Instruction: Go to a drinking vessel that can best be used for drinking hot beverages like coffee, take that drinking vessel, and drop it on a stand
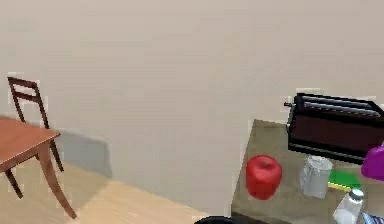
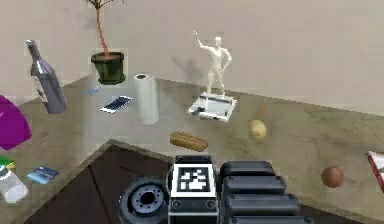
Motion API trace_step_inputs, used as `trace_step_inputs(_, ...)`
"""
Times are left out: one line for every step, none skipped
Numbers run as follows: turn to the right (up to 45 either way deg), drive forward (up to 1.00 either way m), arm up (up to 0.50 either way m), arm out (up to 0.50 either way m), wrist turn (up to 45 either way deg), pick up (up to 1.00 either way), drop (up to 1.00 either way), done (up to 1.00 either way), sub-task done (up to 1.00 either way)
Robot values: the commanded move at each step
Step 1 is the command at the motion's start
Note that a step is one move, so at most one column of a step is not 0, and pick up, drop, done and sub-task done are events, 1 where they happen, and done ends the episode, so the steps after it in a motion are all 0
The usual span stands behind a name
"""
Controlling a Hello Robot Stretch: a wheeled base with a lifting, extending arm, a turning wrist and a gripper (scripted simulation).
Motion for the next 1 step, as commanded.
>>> trace_step_inputs(-45.0, 0.0, 0.0, 0.0, 0.0, 0.0, 0.0, 0.0, 0.0)
